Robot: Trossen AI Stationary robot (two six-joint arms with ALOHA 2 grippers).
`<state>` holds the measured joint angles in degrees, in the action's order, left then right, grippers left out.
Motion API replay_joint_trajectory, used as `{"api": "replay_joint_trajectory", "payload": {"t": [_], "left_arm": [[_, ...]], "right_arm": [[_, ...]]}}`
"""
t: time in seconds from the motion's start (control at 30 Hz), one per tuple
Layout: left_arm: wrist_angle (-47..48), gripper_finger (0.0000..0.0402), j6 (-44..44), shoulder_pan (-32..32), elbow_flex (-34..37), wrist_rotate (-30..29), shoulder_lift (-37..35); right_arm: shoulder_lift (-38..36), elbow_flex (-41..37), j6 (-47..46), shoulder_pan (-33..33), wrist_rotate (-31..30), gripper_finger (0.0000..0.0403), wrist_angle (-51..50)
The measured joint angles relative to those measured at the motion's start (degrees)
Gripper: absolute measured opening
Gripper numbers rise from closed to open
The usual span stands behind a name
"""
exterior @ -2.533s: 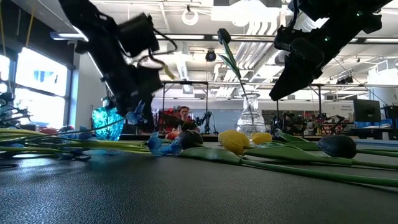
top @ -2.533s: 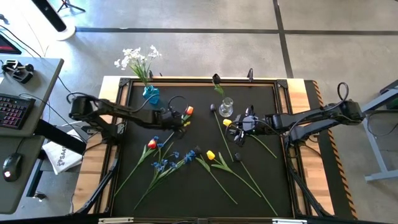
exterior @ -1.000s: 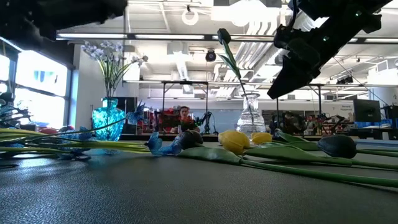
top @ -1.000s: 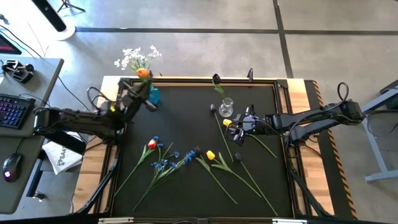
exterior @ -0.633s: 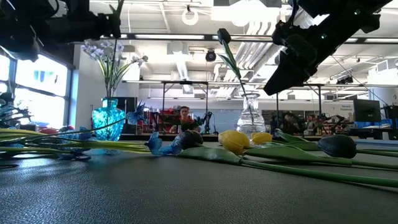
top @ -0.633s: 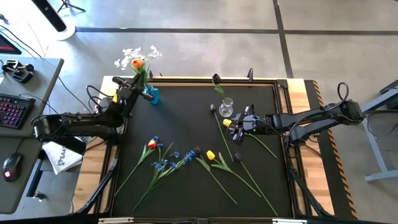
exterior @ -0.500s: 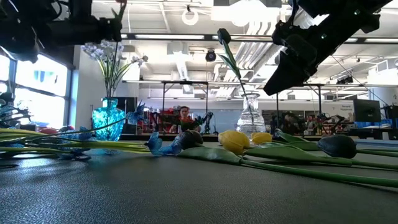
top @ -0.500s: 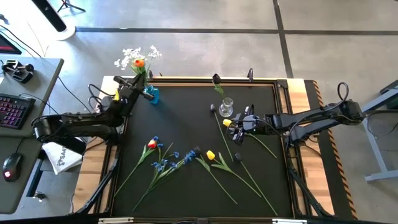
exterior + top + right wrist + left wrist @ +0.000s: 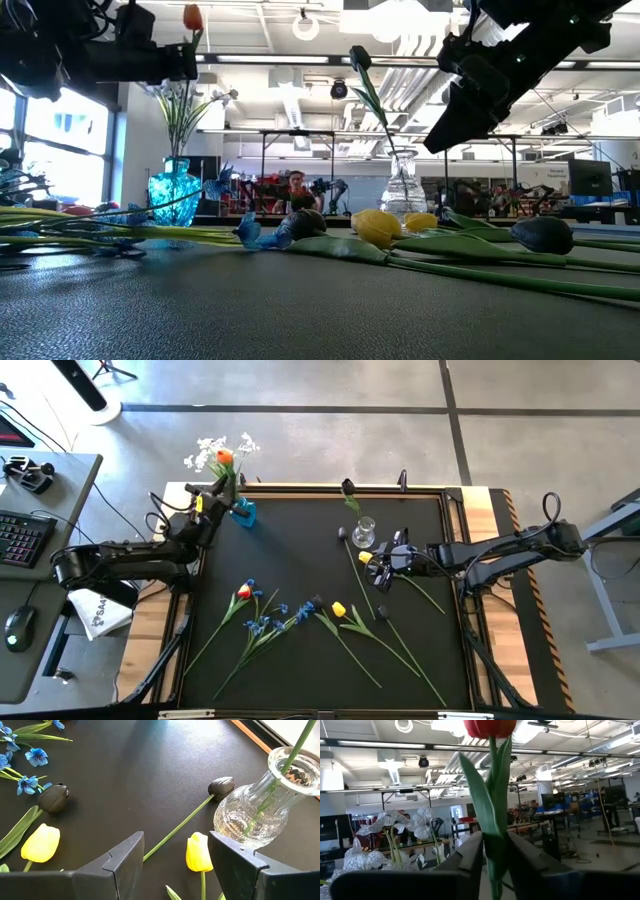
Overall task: Sort flowers into vase by color
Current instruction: Put the top orange flower into the blue vase
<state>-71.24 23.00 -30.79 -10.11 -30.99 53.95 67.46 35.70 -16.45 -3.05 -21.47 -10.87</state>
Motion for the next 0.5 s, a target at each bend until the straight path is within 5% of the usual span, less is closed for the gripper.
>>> {"api": "replay_joint_trajectory", "payload": {"t": [0.3,0.5], "left_arm": [[9.06,0.0162,-1.92,1.05,-0.93,-9.71,-4.08],[34.33,0.0178,-2.05,4.78,-10.09,-16.31,-8.79]], "right_arm": [[0.00,0.00,0.00,0.00,0.28,0.0216,0.00],[0.00,0.00,0.00,0.00,0.26,0.0216,0.00]]}}
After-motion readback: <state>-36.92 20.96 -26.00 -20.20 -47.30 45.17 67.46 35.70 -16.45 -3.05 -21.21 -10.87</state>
